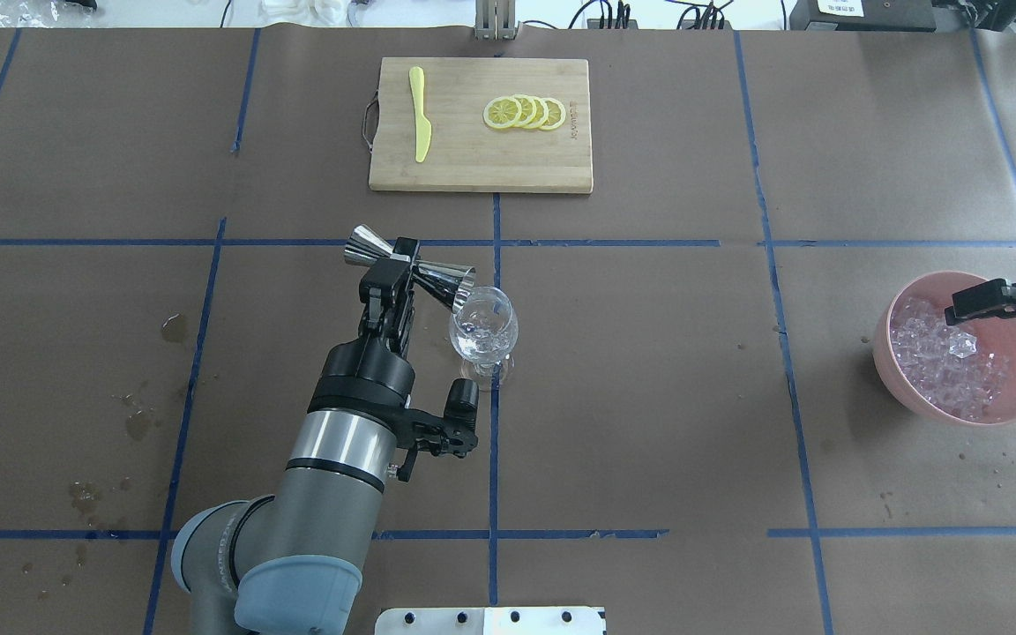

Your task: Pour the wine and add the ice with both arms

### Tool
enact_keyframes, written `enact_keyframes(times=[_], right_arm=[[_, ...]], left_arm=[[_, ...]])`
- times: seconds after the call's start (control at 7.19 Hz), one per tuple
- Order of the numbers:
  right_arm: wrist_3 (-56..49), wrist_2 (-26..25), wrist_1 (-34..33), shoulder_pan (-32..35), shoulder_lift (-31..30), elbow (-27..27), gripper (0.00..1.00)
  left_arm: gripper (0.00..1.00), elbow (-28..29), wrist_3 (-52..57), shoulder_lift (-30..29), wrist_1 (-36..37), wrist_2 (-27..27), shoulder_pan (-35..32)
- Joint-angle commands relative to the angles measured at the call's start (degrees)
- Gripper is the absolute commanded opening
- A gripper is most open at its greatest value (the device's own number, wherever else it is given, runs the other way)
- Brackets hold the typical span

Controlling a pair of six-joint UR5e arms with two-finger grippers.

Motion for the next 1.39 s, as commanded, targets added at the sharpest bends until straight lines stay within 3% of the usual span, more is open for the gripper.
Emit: enact_keyframes(times=[0.0, 0.56, 0.97, 1.25], right_arm=[[0.0, 0.0, 0.0, 0.0, 0.1, -0.2, 1.0], [0.1, 0.0, 0.0, 0.0, 0.9, -0.2, 1.0], [0.2, -0.9, 0.0, 0.0, 0.9, -0.5, 1.0], [3.2, -3.3, 4.1, -1.3, 0.3, -2.1, 1.0]], left_arm=[[0.0, -0.3, -2.1, 0.1, -0.9, 0.4, -0.4], [0.0, -0.5, -11.4, 2.1, -3.9, 2.7, -0.7], [0.0, -0.5, -16.0, 7.2, -9.1, 2.5, -0.9], [0.0, -0.7, -16.0, 10.0, -11.4, 2.4, -1.3]])
